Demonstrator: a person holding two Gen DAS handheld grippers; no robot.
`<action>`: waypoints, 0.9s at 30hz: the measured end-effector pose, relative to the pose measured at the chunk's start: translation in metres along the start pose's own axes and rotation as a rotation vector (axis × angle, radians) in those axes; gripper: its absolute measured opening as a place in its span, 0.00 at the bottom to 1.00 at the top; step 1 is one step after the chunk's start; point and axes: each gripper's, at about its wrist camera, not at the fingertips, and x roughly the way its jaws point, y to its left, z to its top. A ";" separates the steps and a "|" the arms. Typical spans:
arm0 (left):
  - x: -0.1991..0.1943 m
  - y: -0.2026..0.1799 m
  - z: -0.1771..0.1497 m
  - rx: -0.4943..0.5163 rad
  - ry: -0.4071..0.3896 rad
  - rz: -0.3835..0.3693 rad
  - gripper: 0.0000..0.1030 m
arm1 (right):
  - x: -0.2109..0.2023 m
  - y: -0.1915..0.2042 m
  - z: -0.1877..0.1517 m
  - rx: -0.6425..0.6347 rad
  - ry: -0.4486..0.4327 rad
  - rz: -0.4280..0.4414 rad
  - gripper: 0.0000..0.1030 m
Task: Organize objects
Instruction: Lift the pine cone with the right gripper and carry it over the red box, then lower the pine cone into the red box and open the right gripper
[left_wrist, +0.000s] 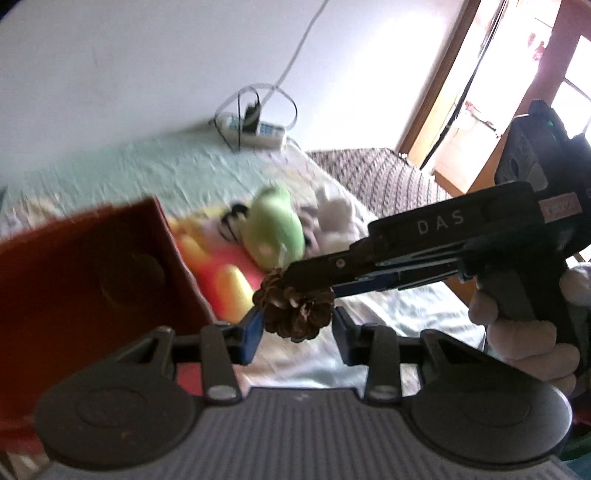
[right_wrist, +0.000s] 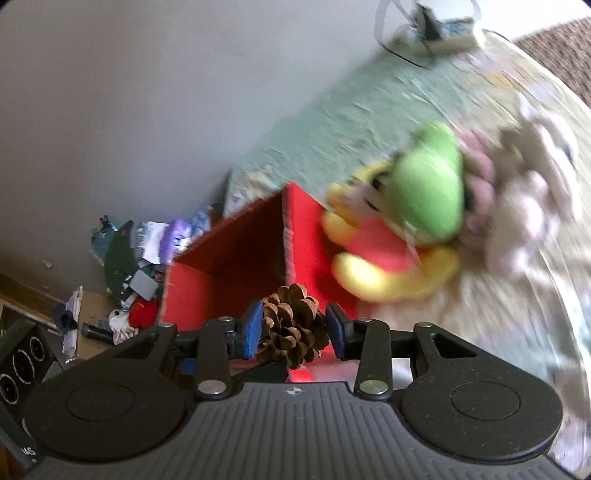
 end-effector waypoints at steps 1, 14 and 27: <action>-0.005 0.005 0.005 0.003 -0.007 0.004 0.37 | 0.004 0.007 0.005 -0.016 0.000 0.005 0.39; -0.026 0.083 0.032 -0.011 -0.006 0.086 0.37 | 0.087 0.077 0.043 -0.201 0.122 -0.047 0.39; 0.033 0.142 -0.002 -0.089 0.192 0.051 0.37 | 0.184 0.097 0.020 -0.445 0.376 -0.310 0.39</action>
